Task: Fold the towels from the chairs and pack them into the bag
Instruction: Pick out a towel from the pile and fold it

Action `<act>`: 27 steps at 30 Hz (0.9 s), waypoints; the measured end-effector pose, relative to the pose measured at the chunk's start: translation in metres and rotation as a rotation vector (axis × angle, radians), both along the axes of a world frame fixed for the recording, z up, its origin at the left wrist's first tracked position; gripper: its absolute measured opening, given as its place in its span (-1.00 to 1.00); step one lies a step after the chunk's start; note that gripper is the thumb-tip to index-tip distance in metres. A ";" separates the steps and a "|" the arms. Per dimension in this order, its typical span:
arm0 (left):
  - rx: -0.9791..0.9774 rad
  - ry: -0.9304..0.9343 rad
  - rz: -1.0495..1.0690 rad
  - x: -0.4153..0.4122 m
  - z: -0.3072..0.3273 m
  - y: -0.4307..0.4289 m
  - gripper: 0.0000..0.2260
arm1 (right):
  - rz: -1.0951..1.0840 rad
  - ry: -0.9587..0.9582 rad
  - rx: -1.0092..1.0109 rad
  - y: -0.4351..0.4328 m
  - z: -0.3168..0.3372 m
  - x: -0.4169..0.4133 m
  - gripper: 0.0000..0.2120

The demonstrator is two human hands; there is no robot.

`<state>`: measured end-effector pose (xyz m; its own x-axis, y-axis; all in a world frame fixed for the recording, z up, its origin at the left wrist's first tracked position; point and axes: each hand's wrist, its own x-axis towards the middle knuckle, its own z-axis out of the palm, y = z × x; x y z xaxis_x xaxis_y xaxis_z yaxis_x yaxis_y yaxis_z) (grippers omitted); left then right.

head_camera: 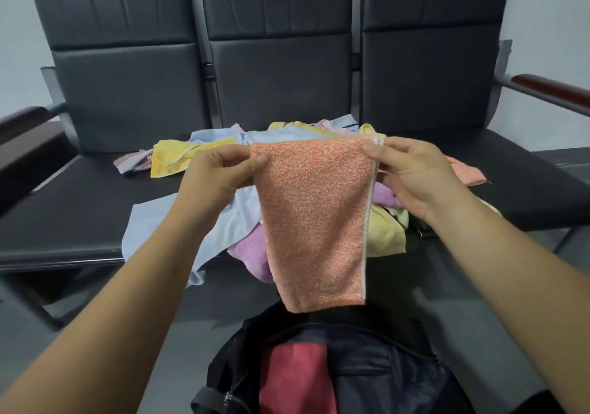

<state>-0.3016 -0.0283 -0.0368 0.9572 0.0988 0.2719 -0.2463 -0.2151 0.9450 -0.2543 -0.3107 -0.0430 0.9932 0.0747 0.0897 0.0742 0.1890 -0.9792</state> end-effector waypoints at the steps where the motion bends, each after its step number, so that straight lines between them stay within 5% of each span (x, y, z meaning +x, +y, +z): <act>1: 0.008 -0.018 0.016 -0.001 0.001 -0.002 -0.83 | -0.033 -0.041 -0.049 0.000 -0.001 0.000 -0.91; 9: -0.161 -0.059 0.032 -0.004 0.002 -0.009 -0.83 | -0.034 -0.112 -0.002 0.007 0.001 -0.006 -0.91; 12: -0.170 -0.067 0.019 -0.007 0.004 -0.012 -0.89 | 0.084 -0.132 -0.030 0.009 0.001 -0.010 -0.62; 16: -0.100 -0.080 -0.064 -0.010 0.009 -0.013 -0.64 | 0.257 -0.107 0.012 0.014 0.002 -0.014 -0.28; 20: -0.274 0.121 -0.290 -0.002 0.000 -0.010 -0.26 | 0.150 -0.019 0.251 0.016 0.005 -0.014 -0.36; 24: -0.002 0.427 -0.486 -0.002 -0.024 -0.015 -0.60 | 0.037 0.102 0.249 0.009 0.002 -0.005 -0.39; 27: -0.174 0.388 -0.509 -0.003 -0.033 -0.025 -0.69 | 0.046 0.170 0.264 0.005 -0.004 0.003 -0.43</act>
